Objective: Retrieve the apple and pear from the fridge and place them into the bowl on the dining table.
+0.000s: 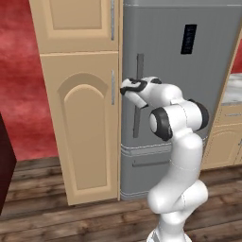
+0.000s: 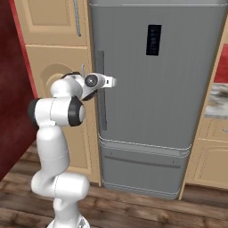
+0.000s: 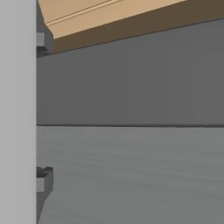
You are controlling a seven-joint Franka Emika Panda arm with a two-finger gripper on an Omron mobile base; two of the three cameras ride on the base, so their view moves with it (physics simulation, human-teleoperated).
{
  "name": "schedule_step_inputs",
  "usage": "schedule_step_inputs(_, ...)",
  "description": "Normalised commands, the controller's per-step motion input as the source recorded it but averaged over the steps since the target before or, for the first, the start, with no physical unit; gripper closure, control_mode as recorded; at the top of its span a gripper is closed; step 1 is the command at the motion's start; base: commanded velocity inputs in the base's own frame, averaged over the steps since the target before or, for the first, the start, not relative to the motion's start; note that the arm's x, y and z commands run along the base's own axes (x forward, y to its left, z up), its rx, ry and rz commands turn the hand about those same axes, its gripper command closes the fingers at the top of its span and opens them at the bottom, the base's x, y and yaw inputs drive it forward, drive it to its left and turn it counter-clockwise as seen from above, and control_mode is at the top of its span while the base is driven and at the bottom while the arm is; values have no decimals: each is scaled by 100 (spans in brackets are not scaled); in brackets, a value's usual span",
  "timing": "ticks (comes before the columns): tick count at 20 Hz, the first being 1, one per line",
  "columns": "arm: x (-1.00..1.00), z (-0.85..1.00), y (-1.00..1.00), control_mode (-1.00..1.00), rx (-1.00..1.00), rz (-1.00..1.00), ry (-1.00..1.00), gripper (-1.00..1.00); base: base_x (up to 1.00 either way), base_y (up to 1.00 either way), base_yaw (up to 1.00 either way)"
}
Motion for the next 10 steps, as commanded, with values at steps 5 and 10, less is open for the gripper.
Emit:
schedule_step_inputs(5, 63, -6, 0, -100, 0, 0, 0, -100, 0, 0, 0)
schedule_step_inputs(10, 70, -1, 0, -100, 0, 0, 7, 100, 0, 0, 0)
